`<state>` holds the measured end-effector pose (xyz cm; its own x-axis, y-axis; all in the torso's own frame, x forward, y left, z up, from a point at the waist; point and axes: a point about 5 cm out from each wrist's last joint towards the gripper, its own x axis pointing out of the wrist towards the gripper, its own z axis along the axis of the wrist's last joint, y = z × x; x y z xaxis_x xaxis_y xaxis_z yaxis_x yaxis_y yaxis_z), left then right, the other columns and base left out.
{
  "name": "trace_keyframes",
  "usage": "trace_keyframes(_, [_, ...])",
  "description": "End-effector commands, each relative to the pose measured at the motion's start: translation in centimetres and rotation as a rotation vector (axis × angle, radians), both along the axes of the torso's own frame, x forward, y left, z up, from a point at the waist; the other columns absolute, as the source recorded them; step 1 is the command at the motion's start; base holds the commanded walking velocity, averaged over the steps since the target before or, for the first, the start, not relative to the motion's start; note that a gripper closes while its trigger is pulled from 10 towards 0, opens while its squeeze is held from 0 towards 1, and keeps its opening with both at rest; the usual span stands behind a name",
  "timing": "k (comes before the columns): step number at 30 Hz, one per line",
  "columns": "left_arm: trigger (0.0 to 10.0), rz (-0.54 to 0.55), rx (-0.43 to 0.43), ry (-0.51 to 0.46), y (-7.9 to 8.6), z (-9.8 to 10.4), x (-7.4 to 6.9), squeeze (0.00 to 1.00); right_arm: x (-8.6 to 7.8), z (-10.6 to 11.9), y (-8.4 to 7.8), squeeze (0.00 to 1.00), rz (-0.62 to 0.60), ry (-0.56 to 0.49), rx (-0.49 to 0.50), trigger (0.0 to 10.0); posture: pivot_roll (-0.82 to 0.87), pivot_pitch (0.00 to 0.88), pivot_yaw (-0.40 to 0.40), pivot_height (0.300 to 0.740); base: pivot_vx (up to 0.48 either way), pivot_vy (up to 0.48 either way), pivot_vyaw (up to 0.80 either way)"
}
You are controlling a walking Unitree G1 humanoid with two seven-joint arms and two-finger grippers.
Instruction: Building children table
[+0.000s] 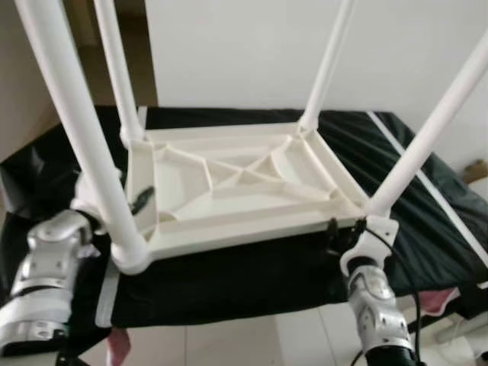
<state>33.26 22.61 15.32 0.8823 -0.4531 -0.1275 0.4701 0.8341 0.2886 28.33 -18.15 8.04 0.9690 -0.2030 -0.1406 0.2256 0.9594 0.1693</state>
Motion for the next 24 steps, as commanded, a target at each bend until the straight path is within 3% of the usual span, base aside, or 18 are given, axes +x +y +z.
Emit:
trace_keyframes(1, [10.0,-0.063,-0.001,0.007,-1.2,-0.4,-0.2,0.00,-0.2,-0.5,-0.3,0.00,-0.010,0.030,0.000,10.0,0.09,0.000,-0.065,0.740,0.000,0.000,0.00])
trace_keyframes(2, [10.0,-0.102,-0.013,0.011,-2.3,-0.7,-0.5,0.00,-0.2,-0.8,-0.4,0.00,-0.024,0.047,0.018,10.0,0.10,0.000,-0.065,0.740,0.000,0.000,0.00])
trace_keyframes(6, [10.0,-0.146,-0.030,0.025,-3.6,-1.2,-1.0,0.00,-0.1,-1.2,-0.7,0.00,-0.027,0.063,0.030,10.0,0.10,0.000,-0.064,0.740,0.000,0.000,0.00])
trace_keyframes(10, [10.0,-0.216,-0.055,0.041,-6.1,-2.0,-1.9,0.00,0.6,-1.5,-1.5,0.00,-0.033,0.078,0.039,10.0,0.10,0.000,-0.064,0.740,0.000,0.000,0.00])
trace_keyframes(13, [10.0,-0.235,-0.067,0.044,-6.9,-2.2,-2.1,0.00,0.7,-1.5,-1.8,0.00,-0.036,0.083,0.044,10.0,0.10,0.000,-0.064,0.740,0.000,0.000,0.00])
trace_keyframes(14, [10.0,-0.272,-0.077,0.050,-8.4,-2.6,-2.6,0.00,1.2,-1.6,-2.3,0.00,-0.043,0.098,0.030,10.0,0.12,0.000,-0.069,0.740,0.000,0.000,0.00])
trace_keyframes(15, [10.0,-0.272,-0.077,0.050,-8.4,-2.6,-2.6,0.00,1.2,-1.6,-2.3,0.00,-0.043,0.098,0.030,10.0,0.12,0.000,-0.069,0.740,0.000,0.000,0.00])
trace_keyframes(16, [10.0,-0.340,-0.083,0.033,-11.7,-2.8,-3.3,0.00,2.4,-0.9,-3.2,0.00,-0.047,0.094,0.006,10.0,0.12,0.000,-0.071,0.740,0.000,0.000,0.00])
trace_keyframes(17, [10.0,-0.366,-0.111,0.024,-13.1,-2.5,-3.5,0.00,3.1,-0.5,-3.5,0.00,-0.049,0.087,-0.004,10.0,0.12,0.000,-0.071,0.740,0.000,0.000,0.00])
trace_keyframes(18, [10.0,-0.366,-0.111,0.024,-13.1,-2.5,-3.5,0.00,3.1,-0.5,-3.5,0.00,-0.049,0.087,-0.004,10.0,0.12,0.000,-0.071,0.740,0.000,0.000,0.00])
trace_keyframes(19, [10.0,-0.395,-0.148,0.006,-14.7,-2.0,-3.7,0.00,3.7,0.0,-3.9,0.00,-0.054,0.077,-0.019,10.0,0.13,0.000,-0.074,0.740,0.000,0.000,0.00])
trace_keyframes(21, [10.0,-0.402,-0.156,0.001,-15.2,-1.9,-3.8,0.00,4.0,0.3,-3.9,0.00,-0.053,0.072,-0.026,10.0,0.13,0.000,-0.074,0.740,0.000,0.000,0.00])
trace_keyframes(23, [10.0,-0.433,-0.152,-0.021,-17.2,-1.2,-3.9,0.00,5.0,1.2,-3.9,0.00,-0.047,0.054,-0.037,10.0,0.13,0.000,-0.077,0.740,0.000,0.000,0.00])
trace_keyframes(24, [10.0,-0.433,-0.152,-0.021,-17.2,-1.2,-3.9,0.00,5.0,1.2,-3.9,0.00,-0.047,0.054,-0.037,10.0,0.13,0.000,-0.077,0.740,0.000,0.000,0.00])
